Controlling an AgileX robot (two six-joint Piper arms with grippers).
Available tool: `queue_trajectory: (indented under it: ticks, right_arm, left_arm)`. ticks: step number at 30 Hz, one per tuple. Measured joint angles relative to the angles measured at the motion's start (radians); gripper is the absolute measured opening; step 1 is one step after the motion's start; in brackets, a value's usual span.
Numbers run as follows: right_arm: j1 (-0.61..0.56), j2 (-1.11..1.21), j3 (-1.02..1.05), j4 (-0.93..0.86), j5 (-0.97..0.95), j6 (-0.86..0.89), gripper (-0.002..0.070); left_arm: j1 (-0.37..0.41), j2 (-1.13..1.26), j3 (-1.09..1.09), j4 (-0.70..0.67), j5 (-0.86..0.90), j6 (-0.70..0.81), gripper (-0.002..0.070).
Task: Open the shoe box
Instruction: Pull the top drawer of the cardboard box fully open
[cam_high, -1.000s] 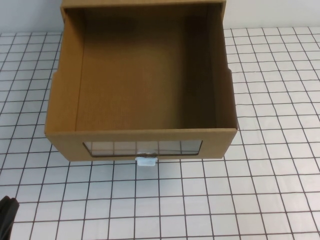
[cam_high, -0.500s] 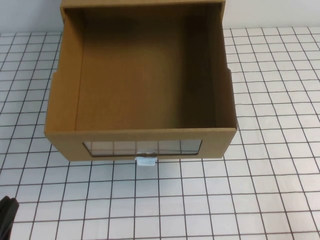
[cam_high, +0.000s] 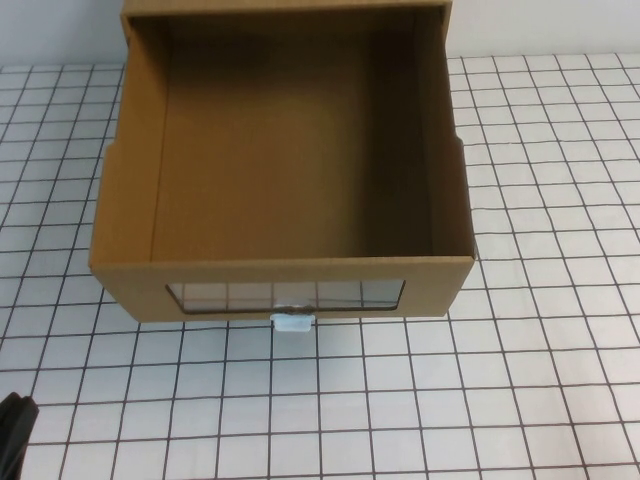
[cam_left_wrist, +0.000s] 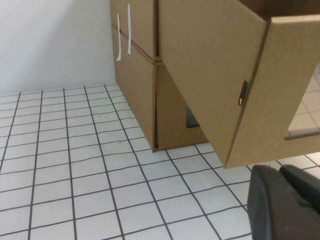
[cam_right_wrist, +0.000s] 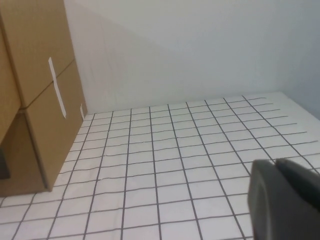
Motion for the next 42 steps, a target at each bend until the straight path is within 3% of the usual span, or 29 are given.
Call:
queue_trajectory:
  ticks: [2, 6, 9, 17, 42]
  right_arm:
    - [0.0, 0.0, 0.0, 0.074, 0.008, -0.062, -0.0014]
    - [0.0, 0.0, 0.0, 0.326, 0.055, -0.393, -0.0013]
    - [0.0, 0.0, 0.0, 0.383, 0.107, -0.481, -0.0013]
    - [0.0, 0.0, 0.0, 0.393, 0.304, -0.51, -0.0013]
    - [0.0, 0.0, 0.0, 0.393, 0.316, -0.512, -0.0013]
  left_arm:
    - [0.0, 0.0, 0.0, 0.0, 0.001, 0.0, -0.0004]
    - [0.0, 0.0, 0.0, 0.0, 0.001, 0.0, -0.0004]
    - [0.0, 0.0, 0.0, 0.0, 0.001, 0.0, -0.0004]
    - [0.0, 0.0, 0.0, 0.0, 0.001, 0.0, -0.0004]
    - [0.0, 0.0, 0.0, 0.0, -0.062, 0.0, -0.0004]
